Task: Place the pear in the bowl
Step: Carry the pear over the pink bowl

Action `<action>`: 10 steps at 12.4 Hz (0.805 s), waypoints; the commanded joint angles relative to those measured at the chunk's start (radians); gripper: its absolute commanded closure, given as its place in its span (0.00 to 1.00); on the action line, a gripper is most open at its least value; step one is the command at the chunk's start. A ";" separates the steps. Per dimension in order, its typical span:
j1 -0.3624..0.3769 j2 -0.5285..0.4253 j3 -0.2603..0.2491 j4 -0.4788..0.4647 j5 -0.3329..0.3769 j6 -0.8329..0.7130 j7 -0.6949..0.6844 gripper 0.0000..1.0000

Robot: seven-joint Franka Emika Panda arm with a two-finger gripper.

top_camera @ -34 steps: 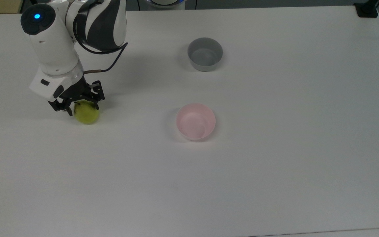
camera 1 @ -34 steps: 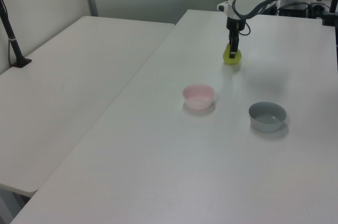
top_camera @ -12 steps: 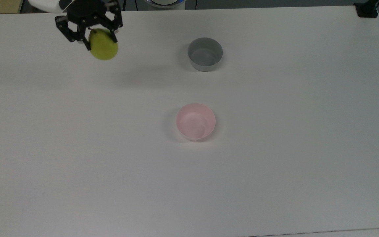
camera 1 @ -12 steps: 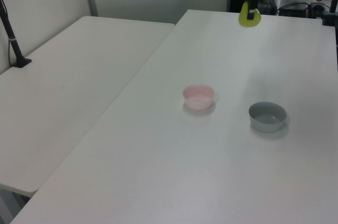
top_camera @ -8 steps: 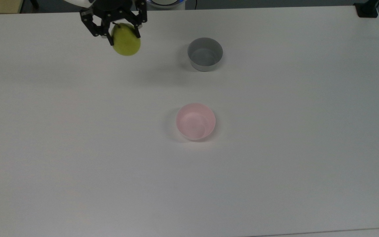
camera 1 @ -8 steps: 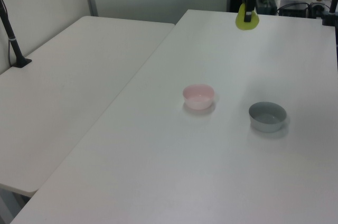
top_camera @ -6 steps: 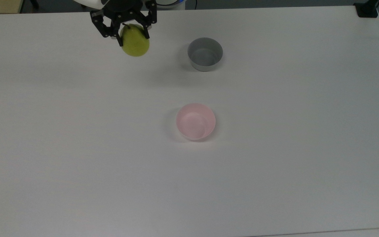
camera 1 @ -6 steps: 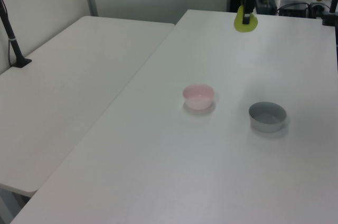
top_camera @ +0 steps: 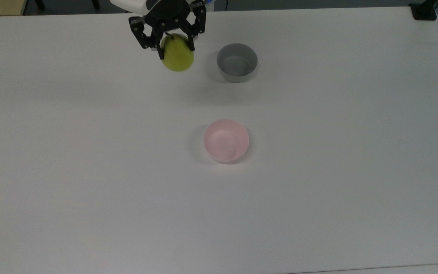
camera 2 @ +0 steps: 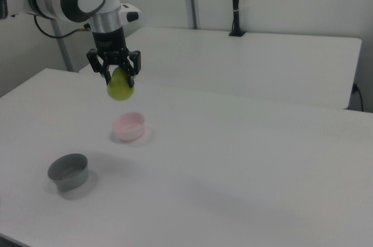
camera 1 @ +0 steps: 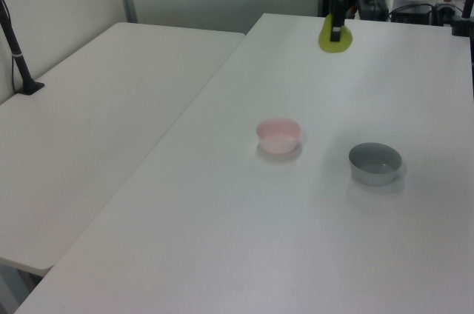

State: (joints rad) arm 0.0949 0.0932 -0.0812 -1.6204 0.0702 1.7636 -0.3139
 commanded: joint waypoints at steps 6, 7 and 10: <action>0.124 0.187 -0.009 0.019 -0.007 0.261 0.171 0.99; 0.132 0.213 -0.009 0.017 -0.009 0.313 0.202 0.99; 0.154 0.273 -0.009 0.011 -0.010 0.385 0.225 0.99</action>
State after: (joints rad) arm 0.2239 0.3330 -0.0791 -1.6140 0.0702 2.1017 -0.1210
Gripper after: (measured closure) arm 0.339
